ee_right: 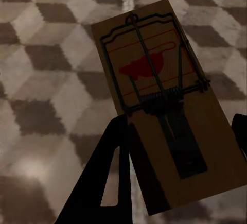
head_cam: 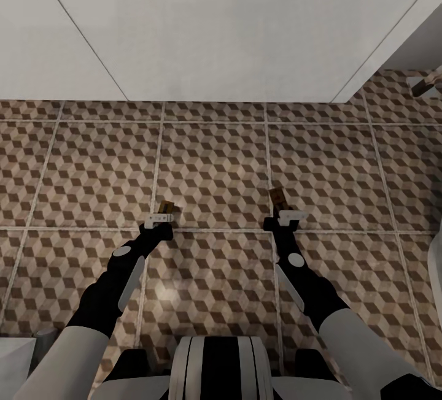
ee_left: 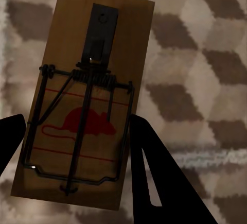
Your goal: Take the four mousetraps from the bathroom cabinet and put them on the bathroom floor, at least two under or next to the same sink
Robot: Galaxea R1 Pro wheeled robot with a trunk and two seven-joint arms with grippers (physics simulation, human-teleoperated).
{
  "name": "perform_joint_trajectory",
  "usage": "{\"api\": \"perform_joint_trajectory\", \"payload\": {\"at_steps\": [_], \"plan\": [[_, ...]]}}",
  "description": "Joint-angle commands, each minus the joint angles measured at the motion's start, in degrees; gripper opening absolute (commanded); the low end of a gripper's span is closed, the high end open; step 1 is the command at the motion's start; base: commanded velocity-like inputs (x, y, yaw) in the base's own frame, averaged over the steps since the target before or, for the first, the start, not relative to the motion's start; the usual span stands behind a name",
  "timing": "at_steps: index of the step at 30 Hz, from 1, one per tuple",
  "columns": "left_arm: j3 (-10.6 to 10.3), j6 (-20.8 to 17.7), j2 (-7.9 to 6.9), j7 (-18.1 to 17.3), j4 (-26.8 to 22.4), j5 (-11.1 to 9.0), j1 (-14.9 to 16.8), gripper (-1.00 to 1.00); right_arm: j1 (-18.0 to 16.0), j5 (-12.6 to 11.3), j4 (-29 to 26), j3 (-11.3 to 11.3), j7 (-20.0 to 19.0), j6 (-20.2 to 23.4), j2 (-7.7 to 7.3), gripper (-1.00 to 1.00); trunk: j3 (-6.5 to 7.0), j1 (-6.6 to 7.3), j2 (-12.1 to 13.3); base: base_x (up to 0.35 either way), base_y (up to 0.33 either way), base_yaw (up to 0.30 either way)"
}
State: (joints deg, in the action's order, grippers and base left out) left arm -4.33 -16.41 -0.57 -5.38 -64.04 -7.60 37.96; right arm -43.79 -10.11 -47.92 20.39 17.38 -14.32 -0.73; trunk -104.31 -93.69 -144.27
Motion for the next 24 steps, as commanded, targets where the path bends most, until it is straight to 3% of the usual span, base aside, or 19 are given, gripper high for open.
{"api": "perform_joint_trajectory", "payload": {"at_steps": [1, 24], "plan": [[-0.1, -0.3, -0.04, -0.1, -0.1, -0.5, 0.0, -1.0, 0.0, -0.6, 0.0, 0.4, 0.4, -0.3, -0.07, -1.0, -0.03, 0.01, 0.0, 0.0, 0.0, 0.0], [-0.1, -0.4, -0.04, 0.0, -0.5, -0.5, 0.0, -1.0, 0.0, -0.6, 0.0, 0.4, 0.5, -0.4, 0.03, -1.0, -0.69, -0.41, -0.2, 0.0, 0.0, 0.0]]}}
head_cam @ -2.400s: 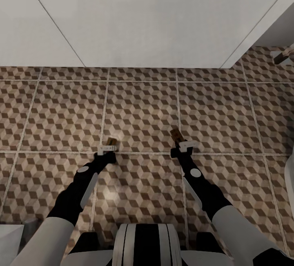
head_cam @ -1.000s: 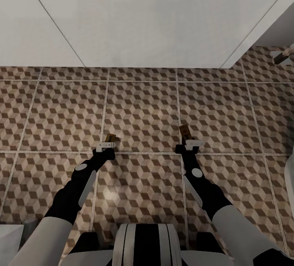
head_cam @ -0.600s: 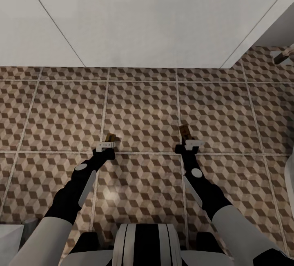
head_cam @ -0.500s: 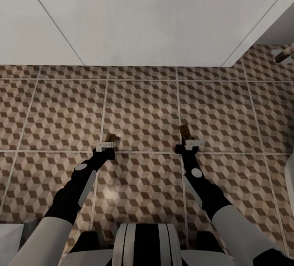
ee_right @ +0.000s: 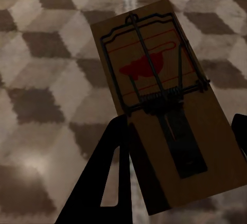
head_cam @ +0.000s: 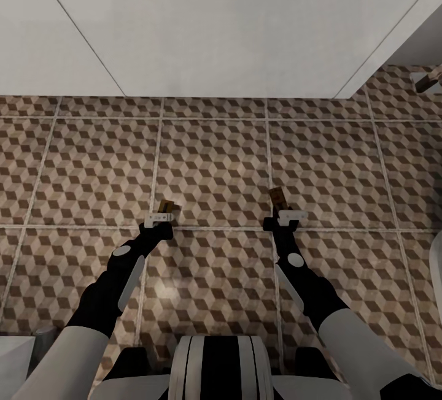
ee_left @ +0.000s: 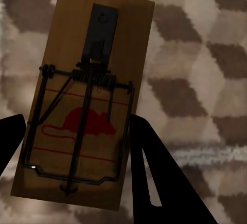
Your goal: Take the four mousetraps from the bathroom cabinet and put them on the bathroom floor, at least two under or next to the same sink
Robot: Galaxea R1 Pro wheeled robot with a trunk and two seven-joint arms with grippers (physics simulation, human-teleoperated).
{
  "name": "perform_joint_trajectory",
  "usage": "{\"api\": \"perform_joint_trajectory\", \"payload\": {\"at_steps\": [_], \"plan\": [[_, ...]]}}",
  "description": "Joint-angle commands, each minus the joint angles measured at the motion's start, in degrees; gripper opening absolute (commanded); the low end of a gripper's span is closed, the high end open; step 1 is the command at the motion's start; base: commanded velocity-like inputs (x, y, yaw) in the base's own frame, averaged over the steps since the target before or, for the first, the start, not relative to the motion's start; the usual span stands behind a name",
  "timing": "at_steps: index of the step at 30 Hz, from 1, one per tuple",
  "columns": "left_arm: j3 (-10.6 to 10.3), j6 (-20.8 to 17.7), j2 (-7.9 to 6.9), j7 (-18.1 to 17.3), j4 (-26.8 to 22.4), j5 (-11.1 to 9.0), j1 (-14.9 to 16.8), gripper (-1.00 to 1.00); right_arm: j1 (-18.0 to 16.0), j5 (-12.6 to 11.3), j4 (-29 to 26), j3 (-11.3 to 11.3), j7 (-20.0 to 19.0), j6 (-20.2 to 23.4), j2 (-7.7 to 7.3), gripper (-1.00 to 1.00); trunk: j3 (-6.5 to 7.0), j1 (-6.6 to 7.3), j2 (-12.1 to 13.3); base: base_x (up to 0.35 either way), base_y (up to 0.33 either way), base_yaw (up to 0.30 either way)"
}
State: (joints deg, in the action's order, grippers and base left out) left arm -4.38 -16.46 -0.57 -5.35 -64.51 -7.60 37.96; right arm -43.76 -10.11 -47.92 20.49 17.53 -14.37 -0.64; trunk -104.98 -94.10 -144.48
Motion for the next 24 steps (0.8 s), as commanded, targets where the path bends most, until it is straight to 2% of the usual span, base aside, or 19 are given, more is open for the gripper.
{"api": "perform_joint_trajectory", "payload": {"at_steps": [1, 4, 11, 24], "plan": [[-0.1, -0.3, -0.04, -0.1, -0.1, -0.5, 0.0, -1.0, 0.0, -0.6, 0.0, 0.3, 0.4, -0.3, -0.07, -1.0, -0.02, 0.01, 0.0, 0.0, 0.0, 0.0], [-0.1, -0.3, -0.04, 0.0, -0.4, -0.5, 0.0, -1.0, 0.0, -0.5, 0.0, 0.3, 0.4, -0.4, -0.07, -1.0, -0.02, 0.01, 0.0, 0.0, 0.0, 0.0], [-0.1, -0.3, -0.04, 0.0, -0.9, -0.5, 0.0, -1.0, 0.0, 2.6, 0.0, 0.3, 0.4, -0.5, -0.02, -1.0, -0.02, 0.01, 0.0, 0.0, 0.0, 0.0], [-0.1, -0.3, -0.04, 0.0, -0.8, -0.5, 0.0, -1.0, 0.0, 3.0, 0.0, 0.3, 0.4, -0.5, -0.07, -1.0, -0.02, 0.01, 0.0, 0.0, 0.0, 0.0]]}}
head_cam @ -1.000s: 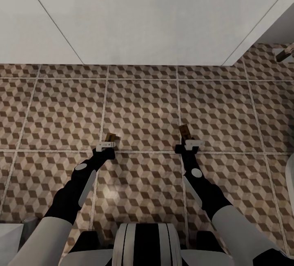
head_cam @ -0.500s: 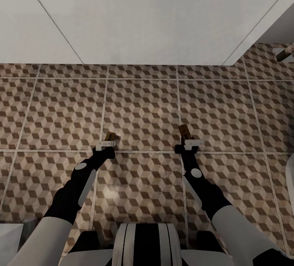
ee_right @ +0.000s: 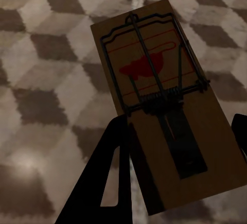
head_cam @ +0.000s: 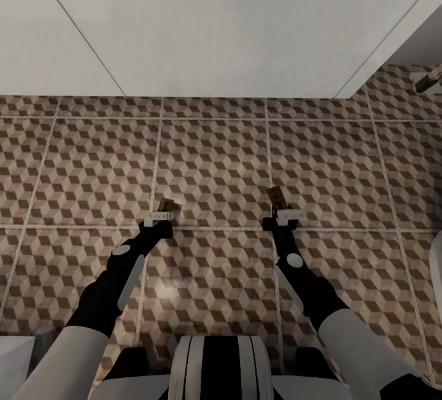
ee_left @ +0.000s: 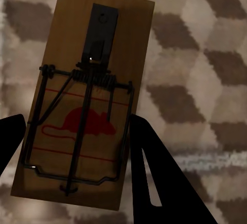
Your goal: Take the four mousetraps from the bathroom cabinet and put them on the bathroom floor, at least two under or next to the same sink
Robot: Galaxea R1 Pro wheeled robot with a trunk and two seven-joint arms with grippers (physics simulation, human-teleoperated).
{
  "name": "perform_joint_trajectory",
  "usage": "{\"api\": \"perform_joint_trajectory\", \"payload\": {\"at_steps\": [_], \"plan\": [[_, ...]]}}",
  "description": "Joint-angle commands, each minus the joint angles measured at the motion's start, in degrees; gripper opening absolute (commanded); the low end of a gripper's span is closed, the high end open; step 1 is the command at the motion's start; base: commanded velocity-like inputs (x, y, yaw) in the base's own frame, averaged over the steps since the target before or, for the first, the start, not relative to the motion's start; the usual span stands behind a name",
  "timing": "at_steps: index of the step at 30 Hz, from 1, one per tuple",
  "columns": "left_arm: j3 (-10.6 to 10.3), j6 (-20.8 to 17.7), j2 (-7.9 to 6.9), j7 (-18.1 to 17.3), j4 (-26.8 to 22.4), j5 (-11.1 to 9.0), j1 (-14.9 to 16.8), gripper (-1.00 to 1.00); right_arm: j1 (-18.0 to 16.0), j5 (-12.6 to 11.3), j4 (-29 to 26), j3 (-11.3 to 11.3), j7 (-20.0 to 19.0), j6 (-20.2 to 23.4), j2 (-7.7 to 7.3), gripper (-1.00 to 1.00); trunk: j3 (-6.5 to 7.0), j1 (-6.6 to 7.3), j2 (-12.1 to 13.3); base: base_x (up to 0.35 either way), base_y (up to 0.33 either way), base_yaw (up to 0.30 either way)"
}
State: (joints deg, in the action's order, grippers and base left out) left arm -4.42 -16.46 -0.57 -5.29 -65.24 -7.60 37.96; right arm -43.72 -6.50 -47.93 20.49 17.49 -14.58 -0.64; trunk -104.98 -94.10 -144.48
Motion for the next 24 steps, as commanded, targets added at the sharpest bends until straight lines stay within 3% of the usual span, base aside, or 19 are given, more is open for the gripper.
{"api": "perform_joint_trajectory", "payload": {"at_steps": [1, 24], "plan": [[-0.1, -0.3, -0.04, -0.1, 0.0, -0.5, 0.0, -1.0, -0.1, -0.6, 0.0, 0.3, 0.4, -0.3, -0.07, -1.0, -0.02, 0.01, 0.0, 0.0, 0.0, 0.0], [-0.1, -0.3, 0.05, -0.1, -0.1, -0.5, 0.0, -1.0, -0.1, -0.6, 0.0, 0.3, 0.4, -0.4, -0.07, -1.0, -0.02, 0.01, 0.0, 0.0, 0.0, 0.0]]}}
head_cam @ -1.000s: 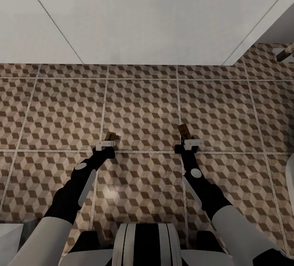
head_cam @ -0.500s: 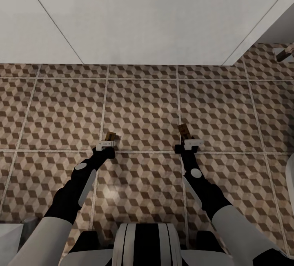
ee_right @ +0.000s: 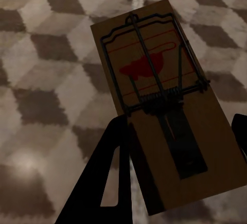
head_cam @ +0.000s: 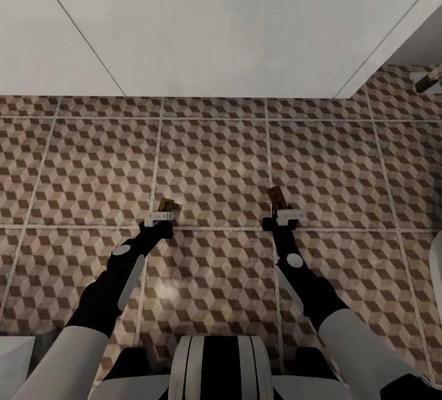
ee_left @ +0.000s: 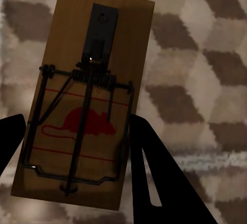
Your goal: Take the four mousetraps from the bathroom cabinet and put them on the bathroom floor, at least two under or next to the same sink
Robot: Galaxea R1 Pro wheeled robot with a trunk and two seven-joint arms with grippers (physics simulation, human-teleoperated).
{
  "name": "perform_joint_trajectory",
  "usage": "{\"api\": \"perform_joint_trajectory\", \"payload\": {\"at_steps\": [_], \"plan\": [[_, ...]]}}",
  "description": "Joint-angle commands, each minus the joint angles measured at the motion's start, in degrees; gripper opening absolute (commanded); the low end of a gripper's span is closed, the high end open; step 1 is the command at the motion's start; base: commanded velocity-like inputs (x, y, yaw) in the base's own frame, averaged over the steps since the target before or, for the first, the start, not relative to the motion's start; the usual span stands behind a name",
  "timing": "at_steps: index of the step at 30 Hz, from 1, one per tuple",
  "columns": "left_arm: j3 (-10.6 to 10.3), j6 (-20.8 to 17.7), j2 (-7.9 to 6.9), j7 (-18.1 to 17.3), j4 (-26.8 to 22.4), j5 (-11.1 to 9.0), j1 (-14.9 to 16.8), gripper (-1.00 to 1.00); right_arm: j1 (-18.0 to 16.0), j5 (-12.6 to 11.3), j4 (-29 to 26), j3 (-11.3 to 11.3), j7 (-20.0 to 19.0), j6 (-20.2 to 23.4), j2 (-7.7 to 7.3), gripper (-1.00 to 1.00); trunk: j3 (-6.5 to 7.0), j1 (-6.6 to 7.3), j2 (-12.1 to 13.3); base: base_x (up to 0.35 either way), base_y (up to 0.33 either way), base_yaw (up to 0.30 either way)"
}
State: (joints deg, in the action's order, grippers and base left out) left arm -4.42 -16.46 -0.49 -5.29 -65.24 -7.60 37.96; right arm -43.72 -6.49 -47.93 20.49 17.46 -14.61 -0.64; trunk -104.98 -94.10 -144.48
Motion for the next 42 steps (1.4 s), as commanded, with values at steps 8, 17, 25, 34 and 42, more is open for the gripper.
{"api": "perform_joint_trajectory", "payload": {"at_steps": [8, 17, 25, 34, 42], "plan": [[-0.1, -0.3, -0.04, -0.1, -0.1, -0.5, 0.0, -1.0, -0.1, -0.6, 0.0, 0.3, 0.3, -0.3, -0.07, -1.0, -0.02, 0.01, 0.0, 0.0, 0.0, 0.0], [-0.1, -0.3, -0.04, -0.1, -0.1, -0.5, -0.1, -1.0, -0.1, -0.5, 0.0, 0.3, 0.3, -0.3, -0.12, -1.0, -0.02, 0.01, 0.0, 0.0, 0.0, 0.0], [-0.1, -0.3, -0.1, -0.1, 0.1, -0.5, -0.1, -1.0, -0.1, -0.6, 0.0, 0.3, 0.2, -0.2, -0.15, -1.0, -0.02, 0.01, 0.0, 0.0, 0.0, 0.0], [-0.1, -0.3, -0.07, -0.1, 0.2, -0.5, -0.2, -1.0, -0.1, -0.6, 0.0, 0.3, 0.3, -0.2, -0.1, -1.0, -0.02, 0.01, 0.0, 0.14, 0.0, 0.0], [-0.1, -0.3, -0.05, -0.1, 0.4, -0.5, -0.2, -1.0, -0.1, -0.6, 0.0, 0.3, 0.3, -0.2, -0.07, -1.0, -0.02, 0.01, 0.0, 0.157, 0.0, 0.0]]}}
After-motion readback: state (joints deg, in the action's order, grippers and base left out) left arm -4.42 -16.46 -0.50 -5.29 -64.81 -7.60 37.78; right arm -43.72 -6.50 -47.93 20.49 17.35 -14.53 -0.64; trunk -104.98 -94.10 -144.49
